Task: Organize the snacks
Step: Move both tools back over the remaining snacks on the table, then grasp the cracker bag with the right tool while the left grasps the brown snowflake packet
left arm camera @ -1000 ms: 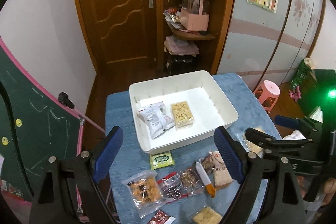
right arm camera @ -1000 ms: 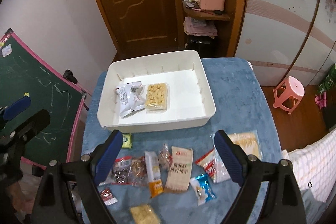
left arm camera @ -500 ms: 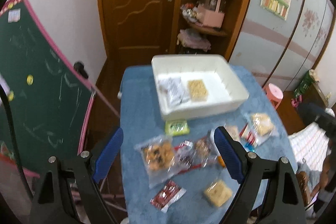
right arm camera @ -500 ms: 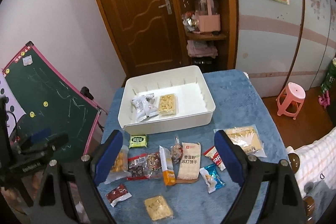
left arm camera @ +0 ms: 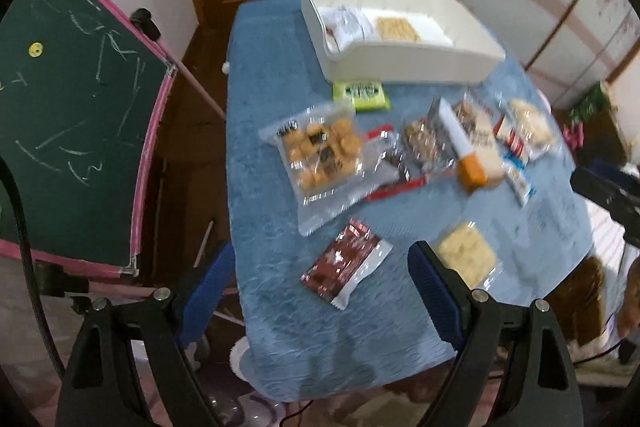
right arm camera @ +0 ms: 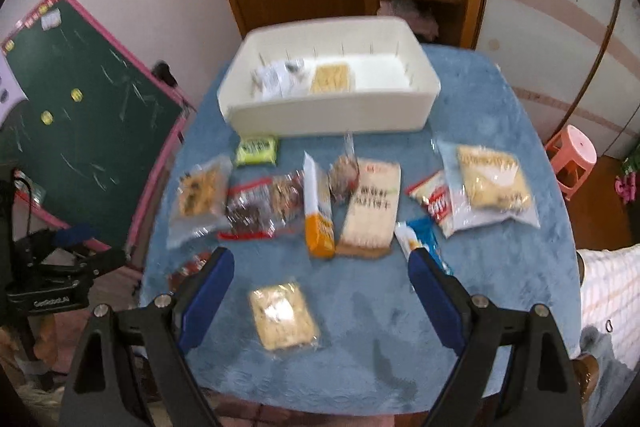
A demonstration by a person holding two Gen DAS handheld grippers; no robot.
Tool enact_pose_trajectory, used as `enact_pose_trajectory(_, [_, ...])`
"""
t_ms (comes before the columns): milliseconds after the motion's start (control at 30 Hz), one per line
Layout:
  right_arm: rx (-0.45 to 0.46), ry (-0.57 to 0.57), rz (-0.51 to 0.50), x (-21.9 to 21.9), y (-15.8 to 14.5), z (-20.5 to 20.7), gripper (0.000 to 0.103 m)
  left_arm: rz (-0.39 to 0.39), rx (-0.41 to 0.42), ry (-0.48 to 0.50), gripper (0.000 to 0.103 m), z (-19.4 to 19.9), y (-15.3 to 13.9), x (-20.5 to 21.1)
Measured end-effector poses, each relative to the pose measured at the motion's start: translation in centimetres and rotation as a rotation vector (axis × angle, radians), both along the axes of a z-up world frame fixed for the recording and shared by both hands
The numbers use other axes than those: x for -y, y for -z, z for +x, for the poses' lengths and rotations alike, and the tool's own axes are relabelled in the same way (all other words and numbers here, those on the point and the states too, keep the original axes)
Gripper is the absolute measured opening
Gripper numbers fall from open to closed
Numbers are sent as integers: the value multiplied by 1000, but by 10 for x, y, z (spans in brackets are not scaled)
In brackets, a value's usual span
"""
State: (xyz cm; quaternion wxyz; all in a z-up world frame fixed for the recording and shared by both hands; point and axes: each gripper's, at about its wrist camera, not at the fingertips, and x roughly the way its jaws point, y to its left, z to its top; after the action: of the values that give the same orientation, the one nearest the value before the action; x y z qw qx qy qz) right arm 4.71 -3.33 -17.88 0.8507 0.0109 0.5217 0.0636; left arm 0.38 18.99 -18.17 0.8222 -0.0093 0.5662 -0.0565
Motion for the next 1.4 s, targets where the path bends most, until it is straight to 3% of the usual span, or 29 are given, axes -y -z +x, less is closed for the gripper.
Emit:
enact_pose_trajectory(67, [-31,0,-17,-2,12,1,90,-5,-45,20,83,0,16,2])
enact_pose_trajectory(133, [-61,-19,-7,-6,25,2,88,0,-86,42,72,1,32,5])
enact_pose_trajectory(167, [-75,-34,-8,-10,32,1,83,9,-104,52,70,2,39,7])
enact_pose_trajectory(233, [-102,-85,-37,-23,47,-2,77,33,-124,82,69,2,53,12])
enact_pose_trajectory(367, [-176,-156,-82,-43,77,-7,76,62,-163,132,69,2,78,25])
enact_pose_trajectory(567, [-262,-185,-82,-50,111,-3,76,15,-225,150,69,6,103,32])
enact_pose_trajectory(700, [-326,-206,-70,-52,128,-5,76,28,-245,151,69,12,117,36])
enact_pose_trajectory(900, [-385,-208,-60,-48,144,-5,76,44,-255,157,69,20,126,42])
enact_pose_trajectory(1133, [-401,-222,-33,-48,143,-7,66,78,-242,175,69,26,120,58])
enact_pose_trajectory(1400, [-411,-237,-26,-53,146,-7,65,93,-280,185,71,33,119,57])
